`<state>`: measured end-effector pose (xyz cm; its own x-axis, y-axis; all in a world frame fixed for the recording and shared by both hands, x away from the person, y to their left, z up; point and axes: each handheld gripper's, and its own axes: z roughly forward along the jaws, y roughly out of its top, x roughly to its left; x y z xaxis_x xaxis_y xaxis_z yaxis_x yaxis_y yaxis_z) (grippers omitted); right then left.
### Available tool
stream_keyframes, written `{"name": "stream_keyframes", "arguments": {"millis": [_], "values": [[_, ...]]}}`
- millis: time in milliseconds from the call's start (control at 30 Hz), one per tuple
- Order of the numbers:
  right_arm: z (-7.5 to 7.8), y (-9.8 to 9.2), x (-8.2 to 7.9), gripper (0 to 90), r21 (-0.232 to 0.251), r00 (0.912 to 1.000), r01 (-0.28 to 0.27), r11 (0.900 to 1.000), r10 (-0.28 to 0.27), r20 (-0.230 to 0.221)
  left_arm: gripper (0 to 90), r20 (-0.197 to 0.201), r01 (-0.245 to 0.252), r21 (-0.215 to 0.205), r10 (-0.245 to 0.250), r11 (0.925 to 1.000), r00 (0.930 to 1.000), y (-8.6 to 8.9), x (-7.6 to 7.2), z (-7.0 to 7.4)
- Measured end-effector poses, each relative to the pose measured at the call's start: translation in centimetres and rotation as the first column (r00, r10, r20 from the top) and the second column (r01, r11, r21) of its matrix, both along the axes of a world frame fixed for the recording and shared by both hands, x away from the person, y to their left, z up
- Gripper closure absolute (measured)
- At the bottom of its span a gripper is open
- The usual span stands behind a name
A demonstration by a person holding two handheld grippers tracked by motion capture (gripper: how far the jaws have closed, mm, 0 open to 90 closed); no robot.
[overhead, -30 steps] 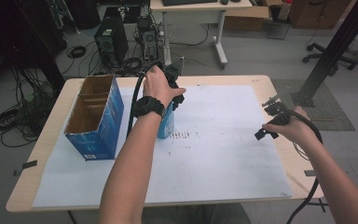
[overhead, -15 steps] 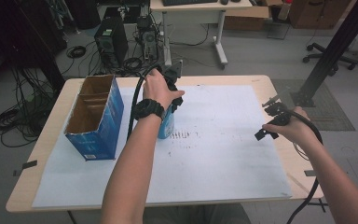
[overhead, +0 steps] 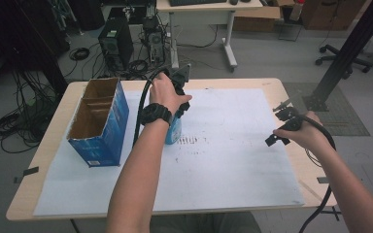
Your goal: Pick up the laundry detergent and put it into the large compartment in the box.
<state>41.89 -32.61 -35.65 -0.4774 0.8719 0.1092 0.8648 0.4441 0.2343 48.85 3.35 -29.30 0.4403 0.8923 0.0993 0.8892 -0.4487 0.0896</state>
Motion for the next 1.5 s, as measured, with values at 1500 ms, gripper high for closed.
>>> {"name": "stream_keyframes", "arguments": {"millis": [1500], "values": [[0.6, 0.1, -0.1, 21.7, -0.005, 0.9999, -0.004, 1.000, 0.004, 0.012, 37.2, -0.024, -0.019, -0.068, 0.018, 0.9975, 0.9996, 0.3, -0.4, 1.6]]}}
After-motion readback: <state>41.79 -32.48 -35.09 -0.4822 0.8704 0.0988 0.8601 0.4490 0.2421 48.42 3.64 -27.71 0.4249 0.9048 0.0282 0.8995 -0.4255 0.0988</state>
